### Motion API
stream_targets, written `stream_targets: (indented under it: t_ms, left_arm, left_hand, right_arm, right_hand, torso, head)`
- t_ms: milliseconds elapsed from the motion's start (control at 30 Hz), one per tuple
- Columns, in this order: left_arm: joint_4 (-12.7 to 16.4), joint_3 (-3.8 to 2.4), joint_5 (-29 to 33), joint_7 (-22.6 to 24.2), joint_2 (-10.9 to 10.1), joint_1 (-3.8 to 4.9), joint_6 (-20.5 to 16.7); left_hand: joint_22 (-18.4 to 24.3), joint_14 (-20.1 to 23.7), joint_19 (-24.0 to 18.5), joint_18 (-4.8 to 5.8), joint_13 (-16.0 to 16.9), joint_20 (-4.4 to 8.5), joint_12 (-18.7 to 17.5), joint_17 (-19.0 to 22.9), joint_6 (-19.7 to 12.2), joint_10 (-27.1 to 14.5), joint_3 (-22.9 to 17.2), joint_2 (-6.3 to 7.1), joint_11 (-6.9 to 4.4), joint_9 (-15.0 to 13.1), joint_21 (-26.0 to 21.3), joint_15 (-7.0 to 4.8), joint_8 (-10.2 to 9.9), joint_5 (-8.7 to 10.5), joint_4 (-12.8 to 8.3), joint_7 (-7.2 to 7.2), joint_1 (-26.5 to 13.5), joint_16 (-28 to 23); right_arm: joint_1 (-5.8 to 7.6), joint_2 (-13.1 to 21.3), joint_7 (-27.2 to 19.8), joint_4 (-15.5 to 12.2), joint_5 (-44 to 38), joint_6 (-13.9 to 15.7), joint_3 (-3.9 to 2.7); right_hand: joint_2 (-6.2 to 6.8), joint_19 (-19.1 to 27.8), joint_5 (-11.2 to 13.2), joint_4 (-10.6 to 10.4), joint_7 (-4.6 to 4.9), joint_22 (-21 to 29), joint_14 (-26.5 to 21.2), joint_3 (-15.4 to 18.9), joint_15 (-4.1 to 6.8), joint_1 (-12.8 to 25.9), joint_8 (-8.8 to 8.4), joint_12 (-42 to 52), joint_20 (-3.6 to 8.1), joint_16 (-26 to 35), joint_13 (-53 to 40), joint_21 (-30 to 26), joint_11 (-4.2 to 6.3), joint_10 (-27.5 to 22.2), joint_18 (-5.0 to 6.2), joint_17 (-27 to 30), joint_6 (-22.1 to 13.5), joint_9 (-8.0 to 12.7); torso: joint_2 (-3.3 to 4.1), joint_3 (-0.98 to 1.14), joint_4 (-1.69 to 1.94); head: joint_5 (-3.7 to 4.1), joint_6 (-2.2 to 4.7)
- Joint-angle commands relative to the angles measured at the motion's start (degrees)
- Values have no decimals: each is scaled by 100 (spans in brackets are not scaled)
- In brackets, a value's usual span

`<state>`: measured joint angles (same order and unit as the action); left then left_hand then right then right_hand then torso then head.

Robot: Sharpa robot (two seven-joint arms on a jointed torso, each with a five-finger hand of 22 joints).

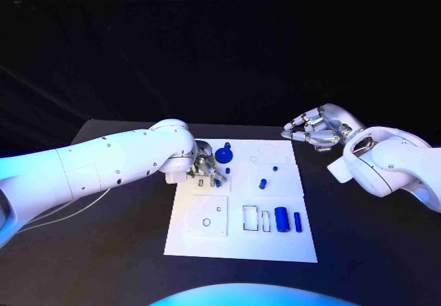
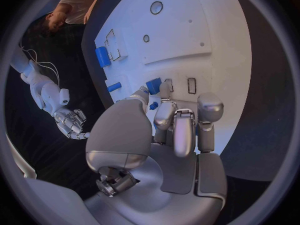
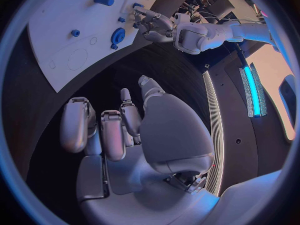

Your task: Assemble the parts on the task board

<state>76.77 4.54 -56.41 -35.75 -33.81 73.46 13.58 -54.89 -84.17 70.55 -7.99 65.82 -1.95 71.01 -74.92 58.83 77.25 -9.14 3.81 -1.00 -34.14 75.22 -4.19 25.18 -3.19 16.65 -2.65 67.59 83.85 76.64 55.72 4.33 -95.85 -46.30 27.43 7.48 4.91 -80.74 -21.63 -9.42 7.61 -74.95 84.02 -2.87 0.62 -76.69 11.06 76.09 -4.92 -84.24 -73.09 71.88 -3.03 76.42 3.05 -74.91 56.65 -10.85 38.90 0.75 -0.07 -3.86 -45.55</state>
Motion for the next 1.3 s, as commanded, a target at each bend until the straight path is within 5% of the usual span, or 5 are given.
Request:
stream_targets:
  t_ms: [33, 400, 633, 900, 1300]
  left_arm:
    - [7, -1, 126, -12, 19, -2, 134]
    - [-2, -1, 255, -10, 20, -2, 113]
    - [1, -2, 394, -8, 6, -1, 31]
    - [63, -27, 692, -9, -73, 0, -80]
    - [439, -89, 508, 5, -373, 13, -414]
  left_hand:
    - [-8, -260, -36, 116, 2, -1, 20, -198, -27, -6, -67, 12, -36, -16, 24, -39, 14, 10, -3, 5, 78, -7]
    - [-30, -263, -40, 117, 16, 5, 16, -208, -42, 3, -456, 13, -53, -97, 42, -54, -5, 6, -23, 22, 293, -5]
    - [-74, -265, -30, 123, 32, 25, 0, -213, -120, 0, -1131, -100, -84, -200, 70, -90, -26, 8, -227, 44, 812, -6]
    - [-112, -271, -36, 128, 24, 30, -49, -233, -240, 28, -2503, 196, -66, -556, 100, -64, 107, 0, -587, 7, 930, 0]
    - [-110, -286, -48, 125, 44, 24, -37, -275, -278, 69, -2953, 349, -67, -779, 103, -68, 198, 11, -757, 19, 736, 20]
  right_arm:
    - [1, -9, 19, 6, -74, -76, -2]
    - [1, -16, 27, 13, -80, -94, -2]
    - [-1, -19, 31, 22, -61, -104, -2]
    - [-8, -19, 47, 60, -74, -118, -2]
    - [-11, -23, 9, 271, -69, -57, -1]
  right_hand:
    - [23, 36, -19, 18, 6, -538, 377, 17, 55, 12, 38, -30, -10, 23, 1, -30, 7, -37, 119, -637, -39, -7]
    - [23, 36, -19, 18, 6, -538, 377, 17, 55, 12, 38, -30, -10, 23, 1, -30, 7, -37, 119, -637, -39, -7]
    - [21, 35, -23, 18, 4, -537, 379, 15, 56, 16, 46, -24, -10, 19, -4, -34, 9, -32, 119, -643, -38, -9]
    - [20, 43, -25, 18, 3, -529, 377, 15, 56, 17, 47, -29, -10, 27, 3, -50, 9, -36, 123, -633, -38, -9]
    - [19, 52, -30, 13, 3, -519, 373, 17, 56, 26, 52, -42, -9, 38, 19, -70, 9, -49, 127, -618, -38, -10]
  torso:
    - [-1, 2, 4]
    - [2, -1, 5]
    - [6, 2, 4]
    - [1, 5, 10]
    - [-5, 1, 12]
  head:
    - [-1, 3]
    - [6, 9]
    - [12, 2]
    - [35, -11]
    - [20, 25]
